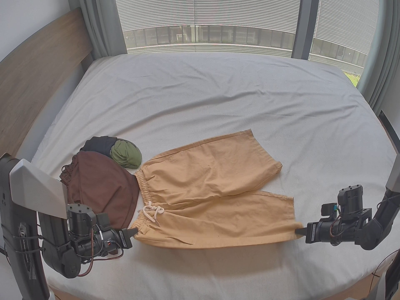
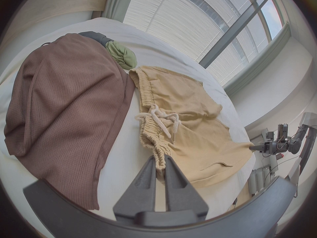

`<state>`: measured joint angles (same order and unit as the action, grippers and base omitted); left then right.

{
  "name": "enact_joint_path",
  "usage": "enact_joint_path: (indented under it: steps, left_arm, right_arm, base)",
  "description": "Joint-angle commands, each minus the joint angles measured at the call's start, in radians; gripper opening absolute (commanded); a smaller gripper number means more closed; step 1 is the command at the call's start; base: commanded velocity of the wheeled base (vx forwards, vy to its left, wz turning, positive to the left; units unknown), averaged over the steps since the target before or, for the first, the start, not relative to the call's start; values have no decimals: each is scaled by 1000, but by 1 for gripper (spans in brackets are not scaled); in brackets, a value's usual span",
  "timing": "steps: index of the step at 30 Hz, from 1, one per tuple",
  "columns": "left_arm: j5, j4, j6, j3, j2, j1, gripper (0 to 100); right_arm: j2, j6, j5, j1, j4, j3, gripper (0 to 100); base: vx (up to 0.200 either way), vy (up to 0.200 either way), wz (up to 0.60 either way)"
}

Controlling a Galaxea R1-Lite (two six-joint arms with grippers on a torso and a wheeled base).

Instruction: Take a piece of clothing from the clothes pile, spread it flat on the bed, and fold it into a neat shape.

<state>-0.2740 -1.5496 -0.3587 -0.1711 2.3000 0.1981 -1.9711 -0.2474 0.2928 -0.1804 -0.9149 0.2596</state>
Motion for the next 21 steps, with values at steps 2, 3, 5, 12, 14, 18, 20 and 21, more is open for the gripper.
enact_joint_path:
  steps: [2,3,5,12,14,18,20,21]
  left_arm:
    - [4,-1,-23,-39,-8,0,0]
    - [4,-1,-23,-39,-8,0,0]
    - [6,-1,-39,-51,-25,0,0]
    - [35,-1,-112,-93,-54,9,0]
    - [35,-1,-114,-97,-56,9,0]
    - [49,-1,-123,-107,-57,17,0]
    - [59,-1,-138,-119,-57,18,0]
    - [67,-1,-147,-125,-57,18,0]
  right_arm:
    - [6,-39,2,12,-30,47,0]
    - [6,-39,2,12,-30,47,0]
    - [3,-67,2,7,-91,58,0]
    - [-8,-78,-1,12,-183,107,0]
    - [-6,-79,0,19,-183,121,0]
    - [-5,-84,0,33,-177,159,0]
    - [-5,-84,0,36,-173,185,0]
    - [-6,-84,0,36,-171,205,0]
  base:
    - [0,0,0]
    - [0,0,0]
    - [0,0,0]
    - [0,0,0]
    - [0,0,0]
    - [0,0,0]
    - [0,0,0]
    - [0,0,0]
